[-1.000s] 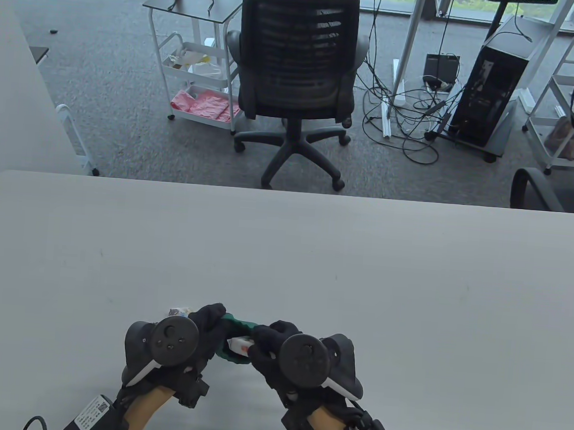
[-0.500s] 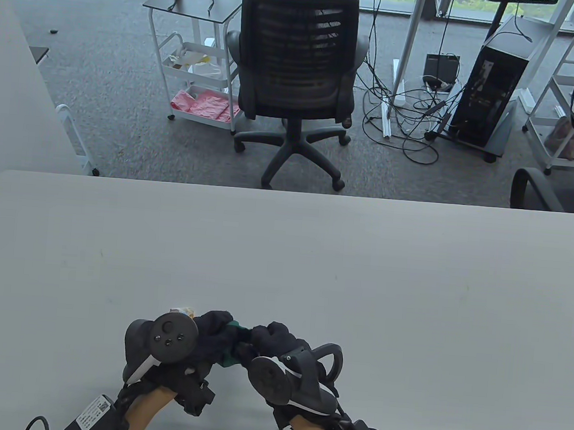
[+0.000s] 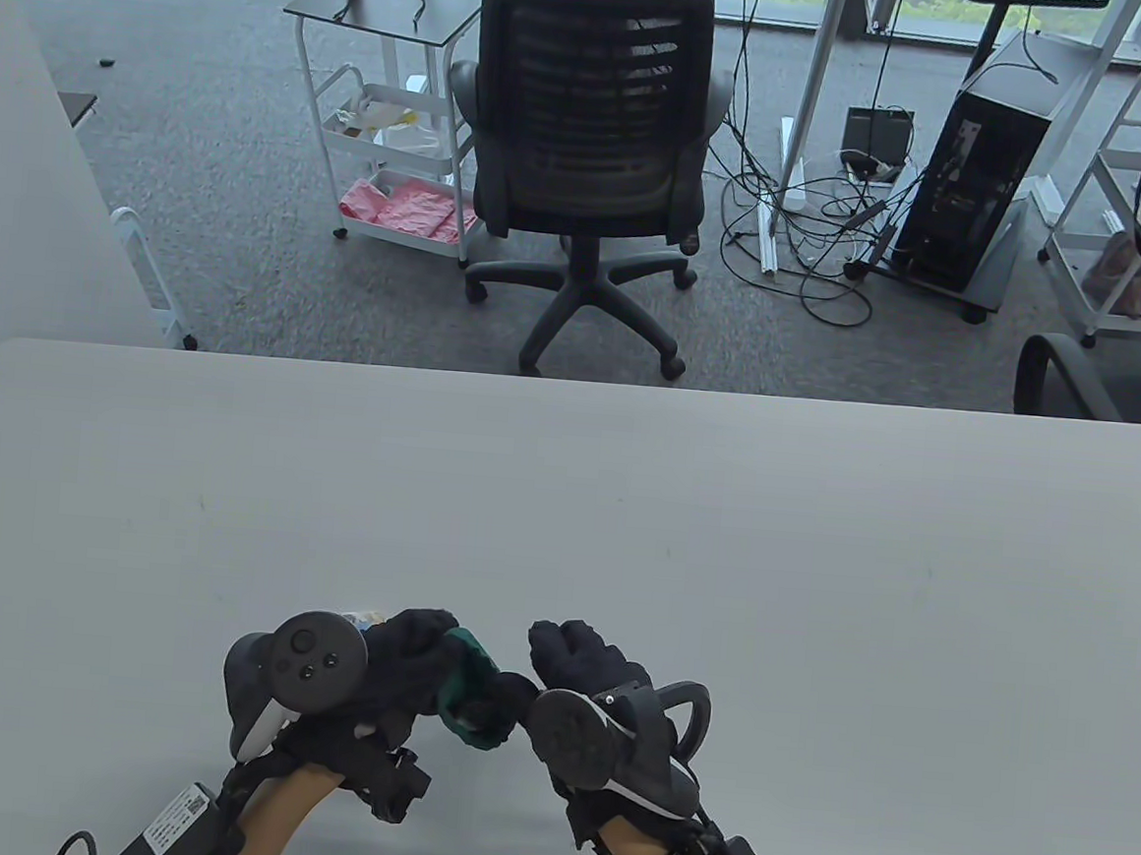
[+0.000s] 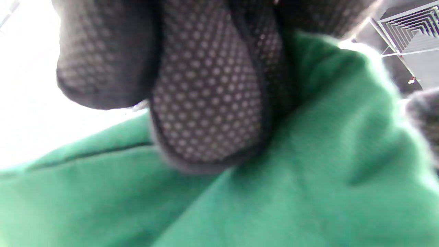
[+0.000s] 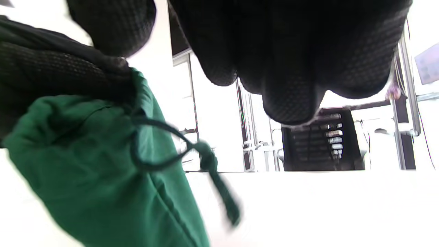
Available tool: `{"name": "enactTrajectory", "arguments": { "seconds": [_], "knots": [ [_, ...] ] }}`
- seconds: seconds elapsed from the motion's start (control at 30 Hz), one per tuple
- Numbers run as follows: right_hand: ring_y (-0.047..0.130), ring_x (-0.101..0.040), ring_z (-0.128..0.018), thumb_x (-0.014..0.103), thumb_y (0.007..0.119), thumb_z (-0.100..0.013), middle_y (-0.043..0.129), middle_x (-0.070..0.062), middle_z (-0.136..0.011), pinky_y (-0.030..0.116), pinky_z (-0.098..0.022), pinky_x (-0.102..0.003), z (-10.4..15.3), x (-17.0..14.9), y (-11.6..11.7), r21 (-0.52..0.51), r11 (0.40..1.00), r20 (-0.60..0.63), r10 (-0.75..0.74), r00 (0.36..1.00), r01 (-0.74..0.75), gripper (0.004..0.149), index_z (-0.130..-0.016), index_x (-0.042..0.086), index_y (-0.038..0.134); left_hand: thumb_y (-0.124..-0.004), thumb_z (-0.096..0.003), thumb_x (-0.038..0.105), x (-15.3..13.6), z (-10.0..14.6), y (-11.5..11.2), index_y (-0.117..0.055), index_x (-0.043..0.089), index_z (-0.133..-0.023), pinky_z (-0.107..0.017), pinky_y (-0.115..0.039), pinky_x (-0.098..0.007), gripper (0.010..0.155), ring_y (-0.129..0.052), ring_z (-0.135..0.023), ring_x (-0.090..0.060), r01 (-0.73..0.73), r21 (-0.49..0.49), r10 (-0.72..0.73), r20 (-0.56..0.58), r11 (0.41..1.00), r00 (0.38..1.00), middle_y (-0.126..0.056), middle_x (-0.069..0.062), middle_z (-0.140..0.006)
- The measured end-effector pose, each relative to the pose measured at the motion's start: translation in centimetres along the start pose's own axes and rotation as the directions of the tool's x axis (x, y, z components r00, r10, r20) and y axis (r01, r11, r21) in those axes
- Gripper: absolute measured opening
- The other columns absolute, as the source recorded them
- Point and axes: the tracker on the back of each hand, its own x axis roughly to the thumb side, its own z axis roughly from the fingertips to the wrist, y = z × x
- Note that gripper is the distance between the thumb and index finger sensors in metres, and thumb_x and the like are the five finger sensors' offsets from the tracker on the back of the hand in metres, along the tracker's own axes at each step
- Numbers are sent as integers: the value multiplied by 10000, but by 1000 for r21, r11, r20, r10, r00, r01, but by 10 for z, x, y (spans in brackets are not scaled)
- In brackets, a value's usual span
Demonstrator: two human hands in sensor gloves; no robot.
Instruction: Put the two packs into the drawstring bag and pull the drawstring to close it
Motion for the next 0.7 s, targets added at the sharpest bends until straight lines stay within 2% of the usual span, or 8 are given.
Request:
{"name": "enactTrajectory", "arguments": {
  "seconds": [0.23, 0.47, 0.7],
  "knots": [
    [972, -514, -687, 509, 733, -517, 805, -336, -905, 847, -492, -628, 0, -14, 6, 107, 978, -71, -175, 982, 182, 697, -967, -24, 744, -808, -513, 443, -1, 0, -1, -870, 102, -804, -282, -1013, -309, 452, -1164, -267, -74, 3, 3, -3, 8, 1000, 1000, -1085, 39, -500],
    [963, -521, -696, 515, 731, -517, 794, -342, -912, 840, -500, -632, 0, -10, 11, 157, 964, -59, -207, 977, 213, 724, -984, -39, 716, -808, -515, 441, 0, 1, -2, -869, 101, -806, -284, -1013, -310, 452, -1166, -271, -76, 14, 8, -14, 18, 1000, 1000, -1085, 35, -504],
    [953, -513, -706, 502, 757, -511, 784, -335, -919, 825, -515, -632, -1, 1, 28, 257, 946, -45, -193, 980, 198, 733, -995, -44, 694, -805, -516, 443, 3, 2, -3, -866, 103, -810, -290, -1011, -313, 453, -1165, -279, -80, 9, 7, -10, 35, 1000, 999, -1083, 38, -511]
  ]
}}
